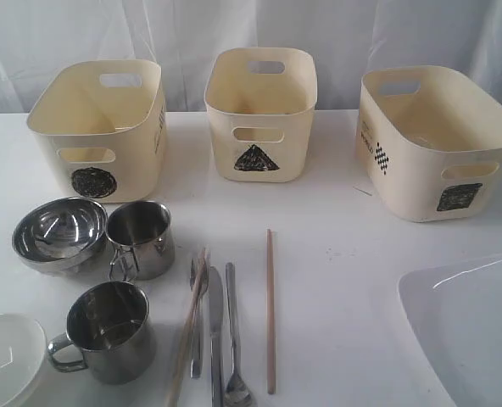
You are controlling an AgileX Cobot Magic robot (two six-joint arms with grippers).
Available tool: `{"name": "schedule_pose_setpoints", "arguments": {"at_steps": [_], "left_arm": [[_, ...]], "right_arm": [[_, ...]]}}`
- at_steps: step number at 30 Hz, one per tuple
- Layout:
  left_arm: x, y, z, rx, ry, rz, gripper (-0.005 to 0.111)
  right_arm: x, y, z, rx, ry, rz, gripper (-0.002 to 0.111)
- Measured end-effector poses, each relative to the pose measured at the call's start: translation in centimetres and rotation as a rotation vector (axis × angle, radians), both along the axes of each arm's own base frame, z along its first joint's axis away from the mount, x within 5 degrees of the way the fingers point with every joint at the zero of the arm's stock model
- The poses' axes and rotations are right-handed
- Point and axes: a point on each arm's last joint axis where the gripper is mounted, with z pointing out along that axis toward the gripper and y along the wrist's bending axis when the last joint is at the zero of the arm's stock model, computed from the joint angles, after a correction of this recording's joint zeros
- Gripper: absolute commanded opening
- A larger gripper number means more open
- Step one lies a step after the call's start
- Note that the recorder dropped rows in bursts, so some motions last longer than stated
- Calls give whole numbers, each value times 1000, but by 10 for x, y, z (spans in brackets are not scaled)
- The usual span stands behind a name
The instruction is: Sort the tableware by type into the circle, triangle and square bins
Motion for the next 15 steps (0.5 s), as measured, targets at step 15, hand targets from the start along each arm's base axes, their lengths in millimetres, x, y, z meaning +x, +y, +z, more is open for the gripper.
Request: {"name": "schedule_pose_setpoints", "arguments": {"at_steps": [15], "left_arm": [[-16,-50,-75,53,559,-939,0]], "right_arm": [[0,0,0,1,0,0,0]]}}
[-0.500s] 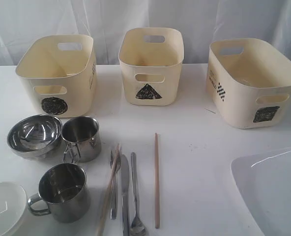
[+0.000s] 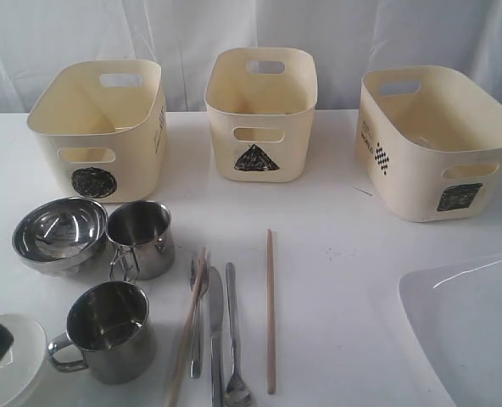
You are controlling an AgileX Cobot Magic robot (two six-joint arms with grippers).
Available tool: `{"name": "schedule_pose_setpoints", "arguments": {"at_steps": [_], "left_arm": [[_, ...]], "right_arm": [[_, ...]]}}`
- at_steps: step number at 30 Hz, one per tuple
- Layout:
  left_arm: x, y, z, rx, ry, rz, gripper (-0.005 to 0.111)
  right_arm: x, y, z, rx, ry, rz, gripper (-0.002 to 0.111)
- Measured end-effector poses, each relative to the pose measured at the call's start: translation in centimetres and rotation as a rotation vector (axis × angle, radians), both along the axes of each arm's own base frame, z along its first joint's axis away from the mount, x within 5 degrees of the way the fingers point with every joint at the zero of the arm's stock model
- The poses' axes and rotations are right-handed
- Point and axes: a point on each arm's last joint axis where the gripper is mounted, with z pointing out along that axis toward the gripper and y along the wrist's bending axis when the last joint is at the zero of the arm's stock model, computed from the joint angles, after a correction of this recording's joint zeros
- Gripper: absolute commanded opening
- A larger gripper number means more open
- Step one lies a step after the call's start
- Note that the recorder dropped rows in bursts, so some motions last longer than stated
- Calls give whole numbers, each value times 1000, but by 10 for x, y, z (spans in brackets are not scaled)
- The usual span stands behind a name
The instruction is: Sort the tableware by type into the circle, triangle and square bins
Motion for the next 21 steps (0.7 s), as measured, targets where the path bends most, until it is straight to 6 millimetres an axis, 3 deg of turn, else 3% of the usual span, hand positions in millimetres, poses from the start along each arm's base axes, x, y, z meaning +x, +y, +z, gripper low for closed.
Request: {"name": "schedule_pose_setpoints", "arguments": {"at_steps": [2,4,6,7,14,21], "left_arm": [[-8,-3,-21,25,15,-19,8],[-14,-2,-38,64,-10,-70,30],[-20,-3,-50,81,-44,-144,58],[-21,-2,-54,89,-66,-163,65],[-3,6,-58,195,-249,-92,67],[2,7,-65,215,-228,-114,67]], "right_arm": [[0,0,0,0,0,0,0],[0,0,0,0,0,0,0],[0,0,0,0,0,0,0],[0,0,0,0,0,0,0],[0,0,0,0,0,0,0],[0,0,0,0,0,0,0]]}}
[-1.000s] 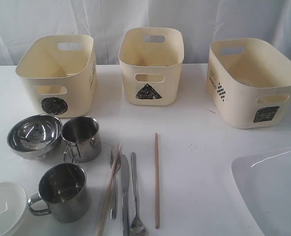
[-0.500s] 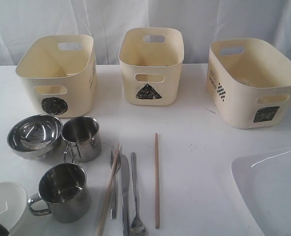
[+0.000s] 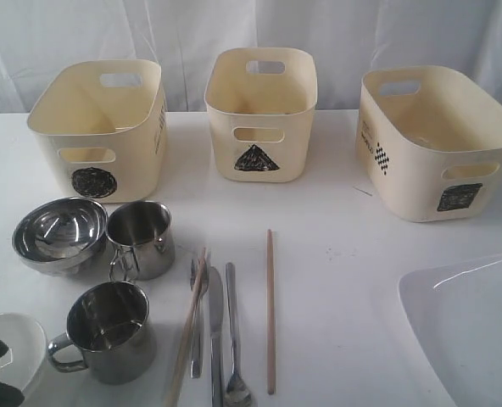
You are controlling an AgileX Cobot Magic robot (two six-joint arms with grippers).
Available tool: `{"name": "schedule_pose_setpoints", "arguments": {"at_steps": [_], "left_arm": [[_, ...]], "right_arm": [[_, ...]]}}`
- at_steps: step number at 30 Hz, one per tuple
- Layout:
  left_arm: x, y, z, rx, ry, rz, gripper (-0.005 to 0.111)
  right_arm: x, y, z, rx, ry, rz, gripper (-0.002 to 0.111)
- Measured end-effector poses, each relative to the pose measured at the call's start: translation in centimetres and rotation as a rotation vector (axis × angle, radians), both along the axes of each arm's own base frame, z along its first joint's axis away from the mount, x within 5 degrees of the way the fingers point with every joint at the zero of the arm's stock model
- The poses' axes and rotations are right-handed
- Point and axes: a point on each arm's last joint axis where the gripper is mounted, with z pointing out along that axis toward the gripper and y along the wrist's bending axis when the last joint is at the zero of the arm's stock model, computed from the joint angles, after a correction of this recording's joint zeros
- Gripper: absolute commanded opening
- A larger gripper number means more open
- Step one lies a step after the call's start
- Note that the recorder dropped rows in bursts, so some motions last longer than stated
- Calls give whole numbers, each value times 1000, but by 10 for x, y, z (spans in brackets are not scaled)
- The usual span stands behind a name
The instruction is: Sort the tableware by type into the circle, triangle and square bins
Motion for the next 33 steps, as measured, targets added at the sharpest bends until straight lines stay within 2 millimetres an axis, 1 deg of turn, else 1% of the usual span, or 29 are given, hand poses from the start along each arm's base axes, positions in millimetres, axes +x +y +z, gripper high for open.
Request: {"name": "schedule_pose_setpoints", "arguments": {"at_steps": [4,7,11,15,19,21,22,24,28,33], "left_arm": [[1,-1,-7,3,28,-21,67],[-1,-4,-16,8,30,-61,67],[0,-6,-24,41,-36,-62,67],[2,-5,-27,74,-80,-58,67],[1,-3,-34,97,-61,-61,67],[1,-3,-37,106,-49,-72,61],[1,-2,-39,108,-45,-73,54],[2,-2,-39,117,-54,-75,39],[4,-1,-40,126,-66,-71,1],[6,0,-38,137,-101,-68,0]], "right_arm": [[0,0,0,2,0,0,0],[0,0,0,2,0,0,0],[0,0,0,2,0,0,0],[0,0,0,2,0,0,0],[0,0,0,2,0,0,0],[0,0,0,2,0,0,0],[0,0,0,2,0,0,0],[0,0,0,2,0,0,0],[0,0,0,2,0,0,0],[0,0,0,2,0,0,0]]}}
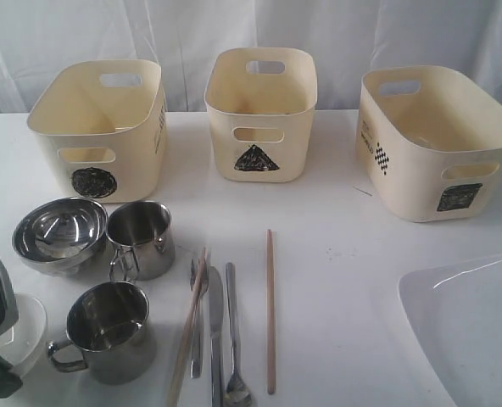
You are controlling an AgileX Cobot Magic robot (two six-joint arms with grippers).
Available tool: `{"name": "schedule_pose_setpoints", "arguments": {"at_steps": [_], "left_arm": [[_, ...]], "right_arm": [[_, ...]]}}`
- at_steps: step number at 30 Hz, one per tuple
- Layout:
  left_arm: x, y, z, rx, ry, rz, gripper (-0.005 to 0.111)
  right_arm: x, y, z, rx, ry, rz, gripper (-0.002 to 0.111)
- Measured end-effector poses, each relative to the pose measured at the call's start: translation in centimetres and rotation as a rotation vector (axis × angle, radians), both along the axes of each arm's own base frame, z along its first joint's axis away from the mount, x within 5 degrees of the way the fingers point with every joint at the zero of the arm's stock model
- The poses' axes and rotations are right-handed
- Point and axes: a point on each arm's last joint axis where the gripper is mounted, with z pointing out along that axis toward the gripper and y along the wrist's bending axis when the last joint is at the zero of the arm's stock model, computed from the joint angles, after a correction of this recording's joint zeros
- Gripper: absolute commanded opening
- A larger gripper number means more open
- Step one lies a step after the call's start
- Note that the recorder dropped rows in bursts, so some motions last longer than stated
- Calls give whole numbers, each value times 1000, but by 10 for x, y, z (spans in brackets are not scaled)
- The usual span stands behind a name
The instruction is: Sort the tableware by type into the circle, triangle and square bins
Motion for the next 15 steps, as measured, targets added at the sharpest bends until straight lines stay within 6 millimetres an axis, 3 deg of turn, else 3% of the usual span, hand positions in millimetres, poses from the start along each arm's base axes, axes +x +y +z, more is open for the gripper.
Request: {"name": "schedule_pose_setpoints", "arguments": {"at_steps": [9,15], "left_arm": [[0,-3,10,14,62,-111,0],[5,2,46,99,82,-174,0]], "right_arm": [[0,0,0,0,0,0,0],[0,0,0,0,0,0,0]]}}
